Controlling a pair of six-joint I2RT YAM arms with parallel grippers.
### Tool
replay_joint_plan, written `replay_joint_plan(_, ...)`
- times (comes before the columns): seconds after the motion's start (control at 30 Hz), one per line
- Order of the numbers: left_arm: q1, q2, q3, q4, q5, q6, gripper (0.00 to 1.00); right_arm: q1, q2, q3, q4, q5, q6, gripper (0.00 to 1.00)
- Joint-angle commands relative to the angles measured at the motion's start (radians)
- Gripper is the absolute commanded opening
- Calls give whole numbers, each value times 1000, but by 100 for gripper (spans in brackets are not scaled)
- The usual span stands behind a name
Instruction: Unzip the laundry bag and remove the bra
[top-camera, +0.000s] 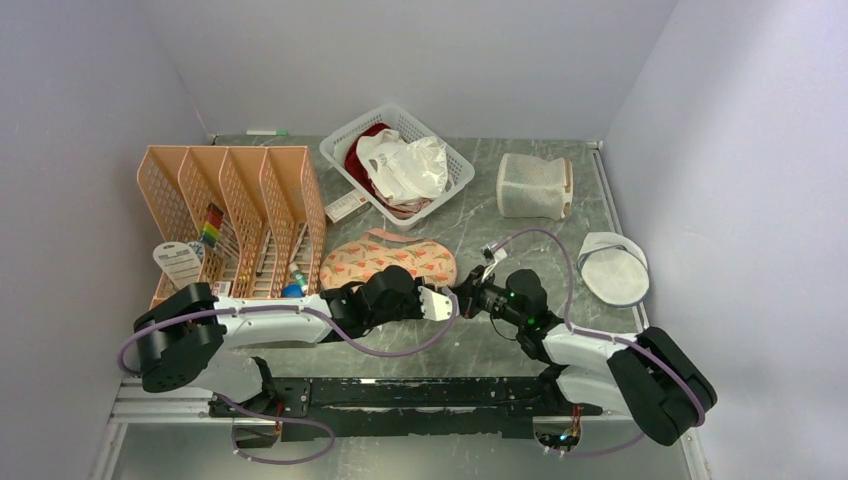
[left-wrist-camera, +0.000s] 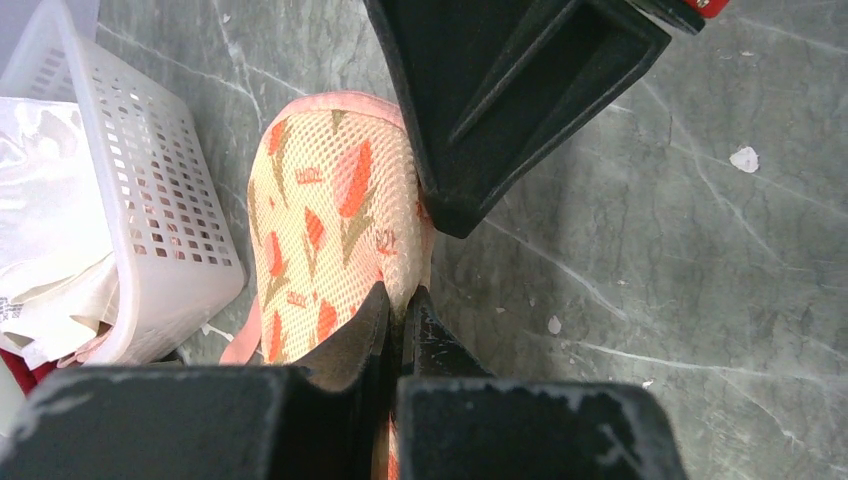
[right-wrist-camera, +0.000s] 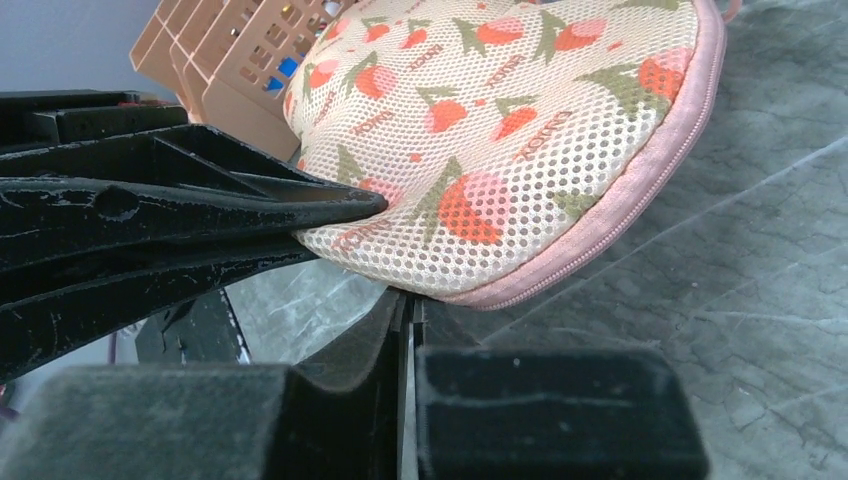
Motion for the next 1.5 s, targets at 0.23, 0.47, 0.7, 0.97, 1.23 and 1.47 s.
replay_joint_plan(0.23, 1, -42, 26, 9, 45, -7, 7, -14, -110, 16, -269, 329, -32, 0)
replay_joint_plan(0.47, 2, -37, 28, -7, 44, 5, 9, -60, -164, 59, -400, 387, -16, 0)
replay_joint_plan(0.7, 2, -107, 10, 31, 89, -55, 81, -53, -180, 40, -285, 40, -125, 0)
replay_joint_plan(0.97, 0, -83, 65, 10, 173, -162, 91, 1, -246, 88, -366, 20, -111, 0)
replay_joint_plan(1.23, 0, -30, 98, -31, 110, -138, 56, 76, -296, 126, -449, 70, -108, 0)
replay_joint_plan(1.47, 0, -59, 87, -18, 81, -119, 20, 84, -320, 132, -496, 101, -115, 0)
